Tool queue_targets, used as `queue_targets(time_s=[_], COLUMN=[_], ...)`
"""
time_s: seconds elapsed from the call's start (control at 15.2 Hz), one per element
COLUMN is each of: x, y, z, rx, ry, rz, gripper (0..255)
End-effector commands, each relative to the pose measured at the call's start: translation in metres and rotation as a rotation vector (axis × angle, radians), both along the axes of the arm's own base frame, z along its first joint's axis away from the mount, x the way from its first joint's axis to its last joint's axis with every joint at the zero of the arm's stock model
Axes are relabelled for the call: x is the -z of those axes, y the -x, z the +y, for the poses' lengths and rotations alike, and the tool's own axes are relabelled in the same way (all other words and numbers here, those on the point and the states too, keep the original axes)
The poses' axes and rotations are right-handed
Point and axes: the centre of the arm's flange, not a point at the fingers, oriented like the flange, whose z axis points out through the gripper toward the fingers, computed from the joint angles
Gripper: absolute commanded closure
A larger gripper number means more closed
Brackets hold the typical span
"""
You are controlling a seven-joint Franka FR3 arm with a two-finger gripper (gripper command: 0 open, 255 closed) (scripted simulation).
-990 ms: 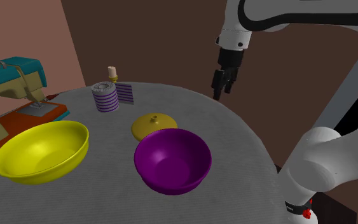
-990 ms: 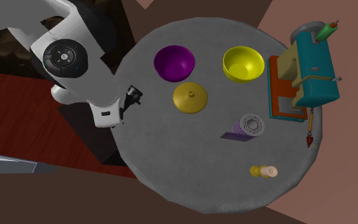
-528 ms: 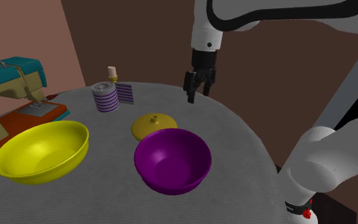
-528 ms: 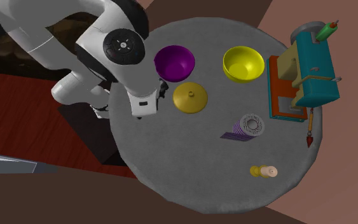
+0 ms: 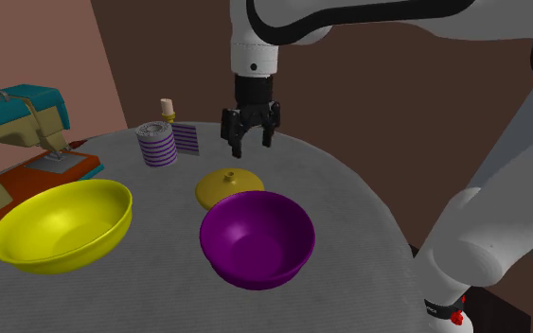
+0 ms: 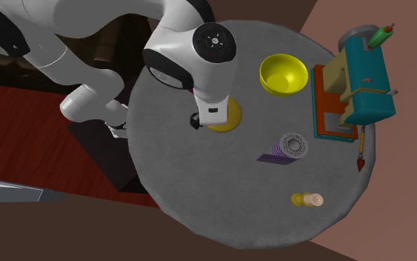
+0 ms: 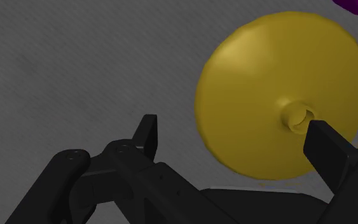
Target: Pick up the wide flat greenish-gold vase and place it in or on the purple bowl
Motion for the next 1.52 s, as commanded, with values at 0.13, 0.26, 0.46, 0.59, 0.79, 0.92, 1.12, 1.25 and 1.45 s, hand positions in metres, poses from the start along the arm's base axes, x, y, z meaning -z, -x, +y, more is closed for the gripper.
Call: queue_targets(time_s=[0.13,0.26,0.46,0.59,0.79,0.92,1.12,1.25,1.45], x=[0.000,0.005,0.021,0.031,0.040,0.040,0.040,0.039,0.039], y=[-0.026,-0.031,-0.029,-0.028,-0.027,-0.027,-0.027,-0.027,-0.027], z=[0.048,0.057,0.058,0.059,0.059,0.059,0.059,0.059,0.059], rx=[0.024,0.028,0.028,0.028,0.028,0.028,0.028,0.028,0.028], ry=[0.002,0.002,0.002,0.002,0.002,0.002,0.002,0.002,0.002], rz=[0.012,0.015,0.015,0.015,0.015,0.015,0.015,0.015,0.015], gripper=[0,0,0,0,0,0,0,255,255])
